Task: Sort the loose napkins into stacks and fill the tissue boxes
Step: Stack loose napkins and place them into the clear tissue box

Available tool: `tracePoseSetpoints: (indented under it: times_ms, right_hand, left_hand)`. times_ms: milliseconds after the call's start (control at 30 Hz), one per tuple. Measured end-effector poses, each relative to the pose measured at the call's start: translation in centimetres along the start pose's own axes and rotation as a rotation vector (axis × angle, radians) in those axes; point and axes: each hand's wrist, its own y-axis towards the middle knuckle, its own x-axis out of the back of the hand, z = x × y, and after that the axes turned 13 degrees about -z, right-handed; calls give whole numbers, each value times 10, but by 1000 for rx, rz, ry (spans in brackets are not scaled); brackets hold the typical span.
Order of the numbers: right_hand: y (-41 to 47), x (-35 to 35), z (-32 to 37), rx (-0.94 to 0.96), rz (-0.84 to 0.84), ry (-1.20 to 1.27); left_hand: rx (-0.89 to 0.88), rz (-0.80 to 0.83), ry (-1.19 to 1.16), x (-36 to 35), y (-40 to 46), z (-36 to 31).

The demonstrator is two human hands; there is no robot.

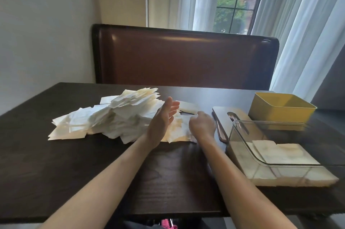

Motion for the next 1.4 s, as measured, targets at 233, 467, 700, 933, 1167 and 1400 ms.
tracePoseSetpoints:
  times_ms: [233,467,700,933,1167,1400]
  right_hand:
    - [8,-12,-18,49,48,-9]
    - [4,-1,-17,-30,-112,540]
    - [-13,21,4,89,-202,978]
    - [-20,13,6,163,32,998]
    - [-21,10,2,-50,261,996]
    - [-11,2,3,-58,40,923]
  left_hand:
    - [17,-134,-63,8,14,18]
    - [-52,-198,-59,14,18,24]
    - [-5,-93,-89,13,17,23]
    - [-25,-74,-48,15,10,26]
    - [-153,-163,31,17,13,29]
    - [85,-150,-140,20,23,28]
